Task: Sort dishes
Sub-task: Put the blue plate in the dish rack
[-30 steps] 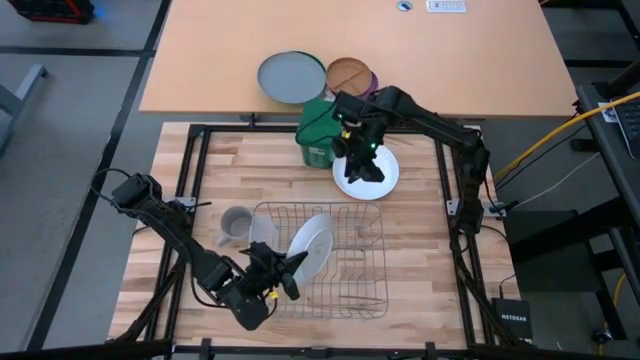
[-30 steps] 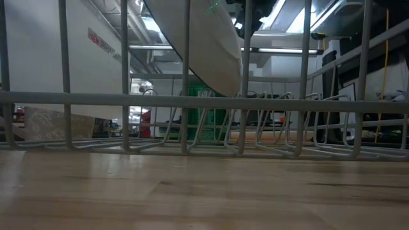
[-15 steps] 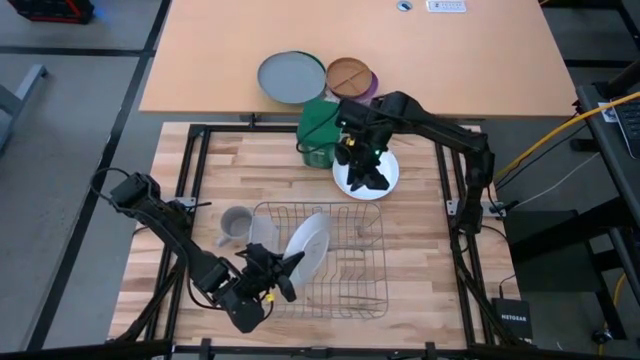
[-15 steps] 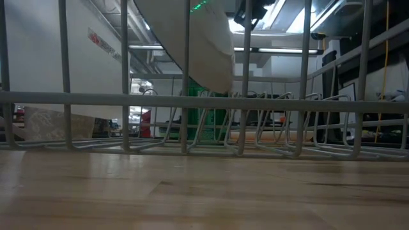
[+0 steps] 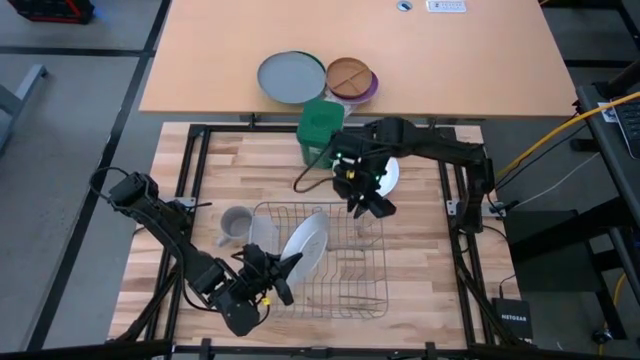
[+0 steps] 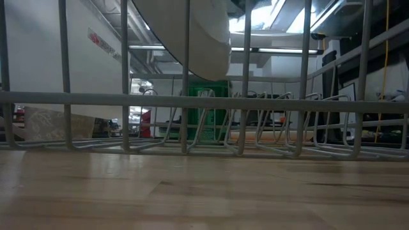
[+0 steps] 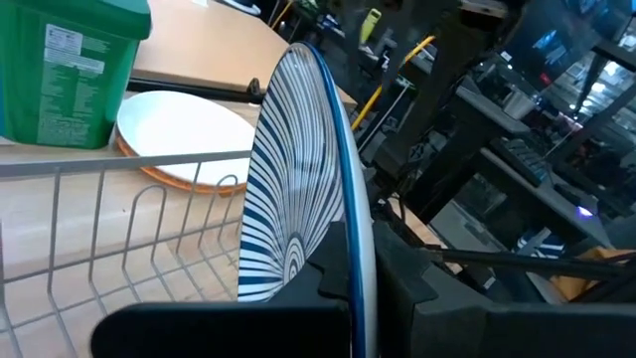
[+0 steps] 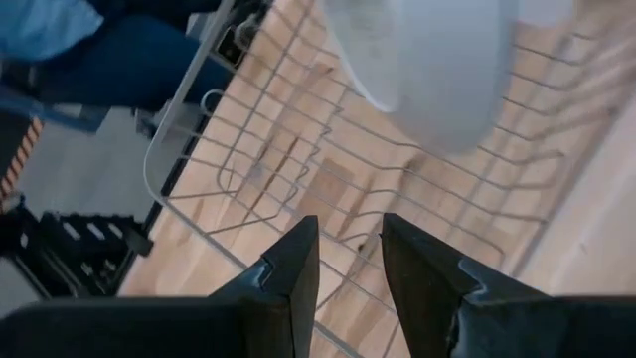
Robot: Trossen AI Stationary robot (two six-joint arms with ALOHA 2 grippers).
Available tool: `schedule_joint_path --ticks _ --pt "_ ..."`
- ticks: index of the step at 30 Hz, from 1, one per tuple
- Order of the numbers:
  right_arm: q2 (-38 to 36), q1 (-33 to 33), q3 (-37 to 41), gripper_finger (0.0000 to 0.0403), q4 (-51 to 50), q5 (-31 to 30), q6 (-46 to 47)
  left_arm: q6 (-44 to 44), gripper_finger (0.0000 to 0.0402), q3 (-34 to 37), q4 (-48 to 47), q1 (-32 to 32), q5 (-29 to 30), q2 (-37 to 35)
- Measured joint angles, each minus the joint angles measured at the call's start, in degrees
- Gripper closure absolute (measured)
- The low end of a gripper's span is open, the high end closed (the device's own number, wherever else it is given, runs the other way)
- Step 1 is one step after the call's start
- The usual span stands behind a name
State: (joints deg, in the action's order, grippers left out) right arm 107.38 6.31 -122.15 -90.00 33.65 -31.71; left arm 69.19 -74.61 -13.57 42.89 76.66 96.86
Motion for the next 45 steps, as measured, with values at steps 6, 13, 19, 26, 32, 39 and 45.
schedule_joint_path --ticks 6,13,19,26,32,39,45 --pt "0.9 -2.8 3.6 0.0288 2.7 -0.7 -4.8 -0.4 0.0400 0.0 0.0 0.0 -0.2 0.0" --pt "1.0 -4.5 8.7 0.0288 11.3 -1.1 -4.6 -0.6 0.0400 0.0 -1.0 0.0 -0.5 0.0" --pt "0.9 -6.2 11.6 0.0288 18.5 -4.2 -1.7 -1.5 0.0400 0.0 -1.4 0.0 -0.5 0.0" --pt "1.0 -6.3 15.2 0.0288 23.5 -11.2 0.0 -0.6 0.0400 0.0 -1.5 0.3 -1.0 0.0" --pt "1.0 -6.4 16.2 0.0288 26.2 -10.0 0.1 0.6 0.0400 0.0 -1.7 0.4 -1.2 0.0" --pt "1.0 -6.3 16.2 0.0288 26.5 -10.0 0.2 1.5 0.0400 0.0 -1.1 0.4 -1.9 0.0" --pt "1.3 -6.4 16.2 0.0288 26.7 -10.1 0.0 4.0 0.0400 0.0 -1.1 0.3 -3.1 0.0"
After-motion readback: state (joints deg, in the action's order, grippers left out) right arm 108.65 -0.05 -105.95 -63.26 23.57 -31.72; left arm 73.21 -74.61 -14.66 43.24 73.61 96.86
